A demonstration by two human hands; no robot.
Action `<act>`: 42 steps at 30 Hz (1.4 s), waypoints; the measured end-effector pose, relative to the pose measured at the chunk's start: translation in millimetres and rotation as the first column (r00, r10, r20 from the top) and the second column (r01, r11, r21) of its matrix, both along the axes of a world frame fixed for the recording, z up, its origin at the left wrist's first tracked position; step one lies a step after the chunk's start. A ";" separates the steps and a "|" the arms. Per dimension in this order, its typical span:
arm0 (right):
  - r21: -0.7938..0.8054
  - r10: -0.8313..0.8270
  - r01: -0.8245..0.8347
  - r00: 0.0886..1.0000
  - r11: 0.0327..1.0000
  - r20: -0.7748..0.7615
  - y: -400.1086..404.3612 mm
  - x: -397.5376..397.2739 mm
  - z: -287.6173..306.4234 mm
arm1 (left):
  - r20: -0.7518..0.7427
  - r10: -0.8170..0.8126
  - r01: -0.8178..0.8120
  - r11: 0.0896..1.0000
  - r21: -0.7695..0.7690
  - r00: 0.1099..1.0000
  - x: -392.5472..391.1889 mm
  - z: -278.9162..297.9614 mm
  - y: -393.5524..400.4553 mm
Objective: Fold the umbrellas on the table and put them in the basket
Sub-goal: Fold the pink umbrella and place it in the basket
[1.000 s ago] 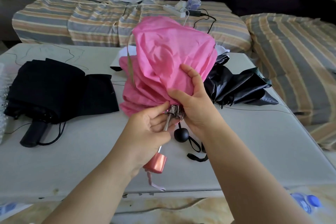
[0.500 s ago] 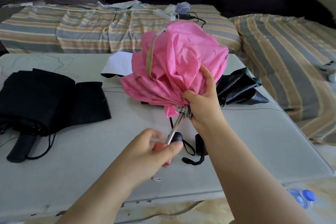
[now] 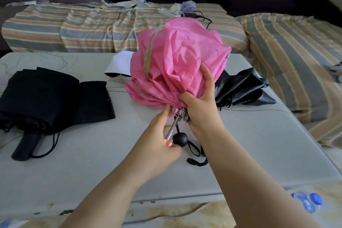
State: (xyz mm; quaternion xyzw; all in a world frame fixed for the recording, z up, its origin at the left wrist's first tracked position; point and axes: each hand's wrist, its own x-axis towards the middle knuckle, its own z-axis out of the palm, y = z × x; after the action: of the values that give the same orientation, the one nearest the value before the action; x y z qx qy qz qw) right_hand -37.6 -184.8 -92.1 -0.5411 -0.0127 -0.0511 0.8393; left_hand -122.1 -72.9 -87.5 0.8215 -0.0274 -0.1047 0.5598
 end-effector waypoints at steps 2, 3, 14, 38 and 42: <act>0.007 0.058 -0.058 0.998 0.998 0.008 1.1 -1.6 0.3 | 0.020 -0.004 0.004 0.999 -0.040 1.000 0.4 1.5 1.3; 0.012 0.085 -0.085 0.996 0.996 0.014 0.6 -1.8 0.6 | 0.027 0.001 0.001 0.998 -0.059 1.000 1.1 1.6 2.1; -0.074 0.114 -0.116 0.993 0.990 -0.036 2.5 -8.5 8.3 | 0.081 -0.062 0.068 0.995 -0.076 0.995 1.8 -0.3 8.3; 0.073 0.118 -0.123 0.991 0.990 0.069 21.8 -14.8 6.3 | -0.010 0.067 -0.067 0.998 -0.014 0.998 6.4 8.4 9.6; 0.105 0.122 -0.125 0.992 0.987 0.038 27.0 -16.2 3.9 | 0.036 0.076 -0.076 0.997 -0.002 0.996 7.9 6.8 12.3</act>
State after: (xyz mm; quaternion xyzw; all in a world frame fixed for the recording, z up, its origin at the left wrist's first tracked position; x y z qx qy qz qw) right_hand -53.8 -157.8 -88.2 -0.4926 -0.0567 -0.0081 0.8684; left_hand -114.2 -60.6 -80.7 0.8236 -0.0062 -0.0683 0.5630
